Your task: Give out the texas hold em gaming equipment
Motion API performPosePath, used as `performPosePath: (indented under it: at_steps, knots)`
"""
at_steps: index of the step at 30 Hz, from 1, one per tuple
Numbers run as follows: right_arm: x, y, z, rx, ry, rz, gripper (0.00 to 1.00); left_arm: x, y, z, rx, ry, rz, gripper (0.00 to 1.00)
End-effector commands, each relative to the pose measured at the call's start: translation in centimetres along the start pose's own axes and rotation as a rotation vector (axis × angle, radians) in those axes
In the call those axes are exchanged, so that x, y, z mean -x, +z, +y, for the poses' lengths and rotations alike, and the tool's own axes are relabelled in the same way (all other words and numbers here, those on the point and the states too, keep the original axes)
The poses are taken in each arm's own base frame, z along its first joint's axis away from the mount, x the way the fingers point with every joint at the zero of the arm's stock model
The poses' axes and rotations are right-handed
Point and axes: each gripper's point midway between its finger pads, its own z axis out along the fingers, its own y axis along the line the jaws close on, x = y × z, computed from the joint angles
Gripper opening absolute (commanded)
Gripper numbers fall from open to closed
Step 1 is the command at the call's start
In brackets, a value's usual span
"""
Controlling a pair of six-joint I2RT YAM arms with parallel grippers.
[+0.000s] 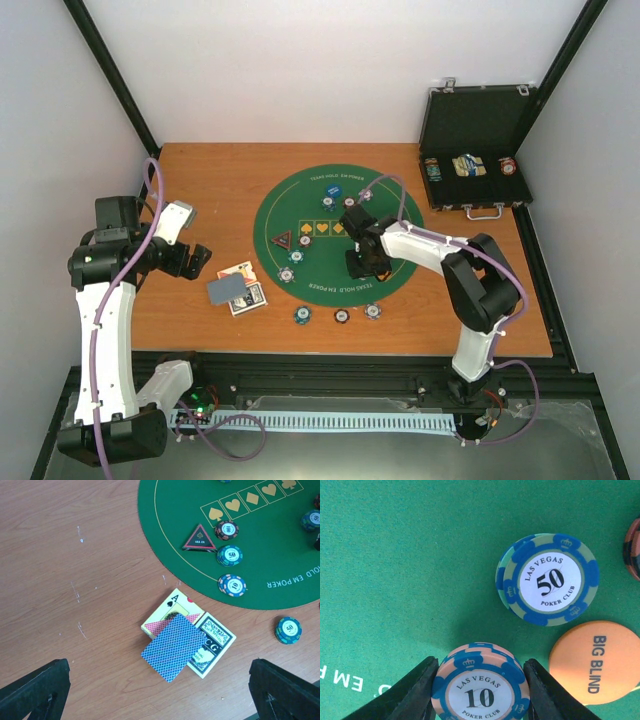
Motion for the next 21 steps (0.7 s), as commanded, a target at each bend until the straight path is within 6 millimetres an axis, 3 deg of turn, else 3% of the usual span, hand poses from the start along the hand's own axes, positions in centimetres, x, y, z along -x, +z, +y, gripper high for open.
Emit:
performPosePath:
  at_steps: [1,7,10,13,17,21]
  knots:
    - [0.7,0.7,0.2,-0.003,0.003,-0.028,0.17,-0.1,-0.4,0.0,0.005,0.022,0.003,1.0]
    - [0.2,2.0,0.1,-0.004,0.003,-0.006,0.27,-1.1,0.6,-0.1,-0.02,0.024,0.046,1.0]
    - [0.2,1.8,-0.1,-0.018,0.004,-0.012,0.45,-1.6,1.0,-0.3,-0.039,0.028,0.063,1.0]
    - [0.4,1.0,-0.4,-0.026,0.003,-0.029,0.55,-1.8,1.2,-0.3,-0.043,0.031,0.078,1.0]
    - [0.7,-0.8,0.0,-0.011,-0.016,-0.062,0.61,-1.6,1.1,-0.3,-0.048,0.045,0.078,1.0]
    - [1.1,-3.4,0.5,-0.014,-0.047,-0.105,0.65,-2.4,1.0,-1.6,-0.131,0.116,0.115,1.0]
